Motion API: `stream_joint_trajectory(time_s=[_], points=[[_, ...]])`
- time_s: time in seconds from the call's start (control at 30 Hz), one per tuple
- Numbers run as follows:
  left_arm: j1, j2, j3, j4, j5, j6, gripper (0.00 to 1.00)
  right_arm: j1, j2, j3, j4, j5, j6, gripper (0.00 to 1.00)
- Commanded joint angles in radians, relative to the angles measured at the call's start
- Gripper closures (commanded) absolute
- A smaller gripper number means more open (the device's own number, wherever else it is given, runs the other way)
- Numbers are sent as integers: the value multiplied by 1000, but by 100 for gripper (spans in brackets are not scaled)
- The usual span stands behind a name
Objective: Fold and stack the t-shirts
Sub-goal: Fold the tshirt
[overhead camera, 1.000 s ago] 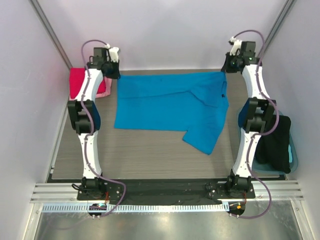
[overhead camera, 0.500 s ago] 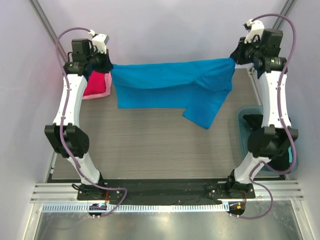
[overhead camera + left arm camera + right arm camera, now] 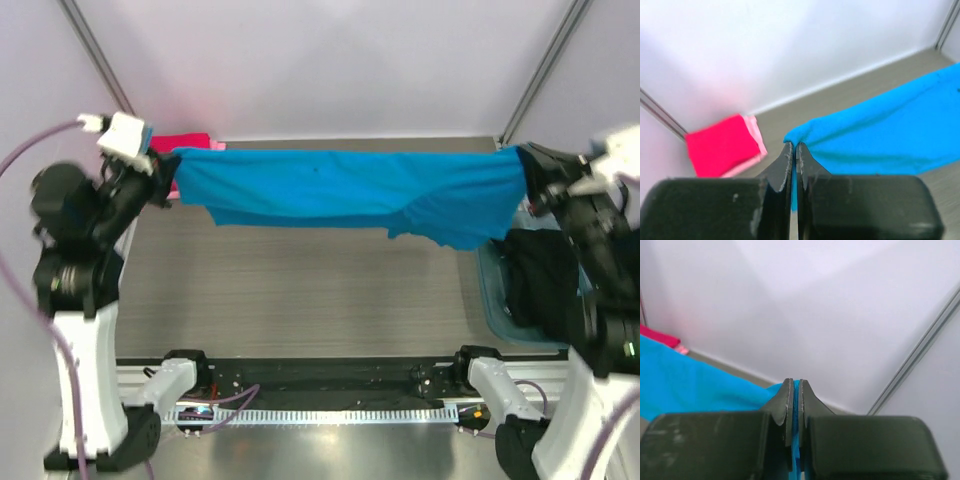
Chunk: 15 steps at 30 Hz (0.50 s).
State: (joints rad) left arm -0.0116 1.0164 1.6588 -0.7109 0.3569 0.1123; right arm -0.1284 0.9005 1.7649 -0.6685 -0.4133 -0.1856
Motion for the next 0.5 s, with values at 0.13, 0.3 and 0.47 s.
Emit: stream_joint_trajectory(time_s=[0.13, 0.3, 0.47], points=[[7, -162, -5, -19, -33, 0, 100, -5, -100, 79, -57, 15, -18, 99], [7, -99, -74, -15, -23, 23, 100, -5, -68, -30, -19, -11, -35, 99], [7, 8, -198, 19, 34, 38, 100, -5, -2, -243, 111, -65, -29, 99]])
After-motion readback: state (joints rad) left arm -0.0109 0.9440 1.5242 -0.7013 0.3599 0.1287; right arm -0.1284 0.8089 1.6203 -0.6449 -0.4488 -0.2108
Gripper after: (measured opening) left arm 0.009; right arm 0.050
